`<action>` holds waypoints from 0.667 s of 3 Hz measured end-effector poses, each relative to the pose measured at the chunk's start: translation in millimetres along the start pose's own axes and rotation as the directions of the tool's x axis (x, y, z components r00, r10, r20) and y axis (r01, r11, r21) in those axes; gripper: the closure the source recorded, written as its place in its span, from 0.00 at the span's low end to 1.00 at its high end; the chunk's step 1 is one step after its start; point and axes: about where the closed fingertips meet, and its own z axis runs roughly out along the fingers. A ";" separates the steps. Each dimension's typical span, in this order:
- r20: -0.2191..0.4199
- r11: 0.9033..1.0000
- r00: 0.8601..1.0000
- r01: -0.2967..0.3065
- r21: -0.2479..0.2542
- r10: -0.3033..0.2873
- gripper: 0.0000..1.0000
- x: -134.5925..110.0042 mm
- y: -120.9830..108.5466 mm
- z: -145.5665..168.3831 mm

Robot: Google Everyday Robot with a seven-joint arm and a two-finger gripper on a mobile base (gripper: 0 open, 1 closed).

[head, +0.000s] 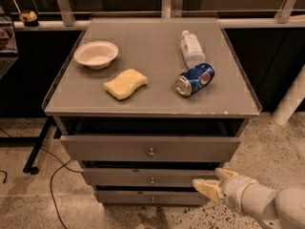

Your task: Close top drawer

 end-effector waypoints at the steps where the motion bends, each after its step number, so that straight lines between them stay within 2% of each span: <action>1: 0.000 1.000 1.000 0.000 0.000 0.000 0.00 0.0 0.0 0.0; 2: 0.000 1.000 1.000 0.000 0.000 0.000 0.00 0.0 0.0 0.0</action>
Offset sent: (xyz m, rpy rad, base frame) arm 0.0000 0.0000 0.0000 0.0000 0.0000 0.0000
